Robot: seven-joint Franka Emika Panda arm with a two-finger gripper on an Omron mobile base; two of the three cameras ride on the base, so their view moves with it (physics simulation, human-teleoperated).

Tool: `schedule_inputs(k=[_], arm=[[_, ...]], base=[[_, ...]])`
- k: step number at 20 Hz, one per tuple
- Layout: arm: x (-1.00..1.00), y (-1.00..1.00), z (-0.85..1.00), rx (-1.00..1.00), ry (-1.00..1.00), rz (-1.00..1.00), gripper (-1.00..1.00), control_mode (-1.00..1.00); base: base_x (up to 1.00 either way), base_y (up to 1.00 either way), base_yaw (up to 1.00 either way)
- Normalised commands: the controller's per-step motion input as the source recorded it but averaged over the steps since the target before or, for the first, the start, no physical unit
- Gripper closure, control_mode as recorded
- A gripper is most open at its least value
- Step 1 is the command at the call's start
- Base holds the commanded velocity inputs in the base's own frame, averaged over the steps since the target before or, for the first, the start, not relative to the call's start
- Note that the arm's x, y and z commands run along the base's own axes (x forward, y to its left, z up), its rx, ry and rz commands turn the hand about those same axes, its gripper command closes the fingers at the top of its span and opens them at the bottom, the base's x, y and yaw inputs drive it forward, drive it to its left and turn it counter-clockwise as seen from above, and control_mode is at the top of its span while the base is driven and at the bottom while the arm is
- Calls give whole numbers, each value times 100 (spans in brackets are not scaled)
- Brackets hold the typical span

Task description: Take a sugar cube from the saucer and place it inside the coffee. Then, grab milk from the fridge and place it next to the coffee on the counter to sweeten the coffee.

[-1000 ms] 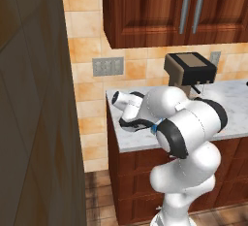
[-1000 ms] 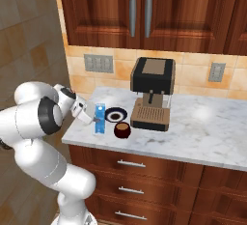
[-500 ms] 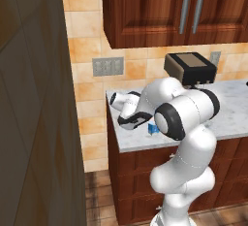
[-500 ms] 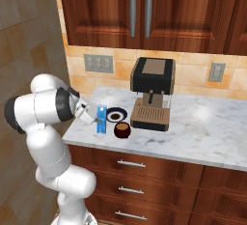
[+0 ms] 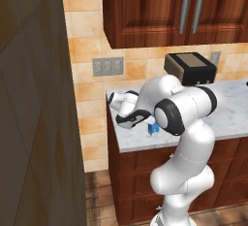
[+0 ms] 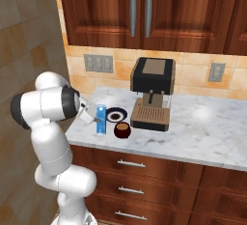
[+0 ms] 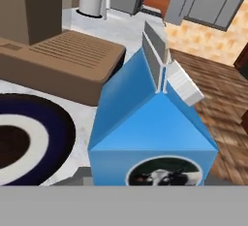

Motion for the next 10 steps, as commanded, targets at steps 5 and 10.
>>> schedule_inputs(k=[5,10], arm=[[-3,0,0,0,0,0,-100,-100],[-23,0,0,0,-4,0,-100,-100]], base=[[0,0,0],[0,0,0]])
